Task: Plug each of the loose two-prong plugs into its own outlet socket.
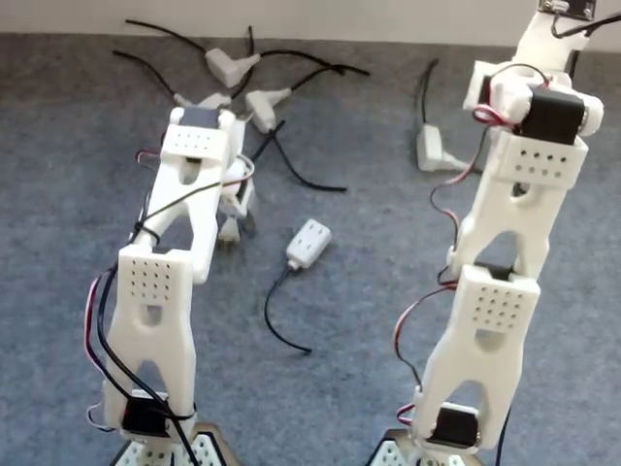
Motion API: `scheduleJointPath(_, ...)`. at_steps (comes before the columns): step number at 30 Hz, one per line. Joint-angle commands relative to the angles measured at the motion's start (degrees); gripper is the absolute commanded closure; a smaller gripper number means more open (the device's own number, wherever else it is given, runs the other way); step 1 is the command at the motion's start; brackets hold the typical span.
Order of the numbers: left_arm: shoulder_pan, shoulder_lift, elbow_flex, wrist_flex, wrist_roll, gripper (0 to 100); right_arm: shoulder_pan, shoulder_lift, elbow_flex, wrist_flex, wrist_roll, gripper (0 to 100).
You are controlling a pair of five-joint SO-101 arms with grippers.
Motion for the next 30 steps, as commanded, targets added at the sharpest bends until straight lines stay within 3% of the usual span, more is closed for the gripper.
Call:
scheduleJointPath(1,0.1,0.4,-0.5,0.3,-0.4,84,0.9,-2.2,-6.4,2.4,0.4,72.8)
scheduleJointPath(9,0.0,3.6,-0.7,0.0,-0.4,99,1.2,-2.3,-6.4,2.4,0.4,72.8)
scheduleJointPath(17,0.5,3.4,-1.7,-0.4,-0.4,99,1.2,-2.4,-6.6,2.4,0.4,72.8)
scheduleJointPath(26,7.0,-5.5,-19.7,1.6,0.0,99,1.2,-4.5,-6.5,2.4,0.6,72.8)
scheduleJointPath(30,8.9,-11.0,-22.8,1.5,7.6,99,1.2,-7.5,-6.5,2.4,0.6,72.8)
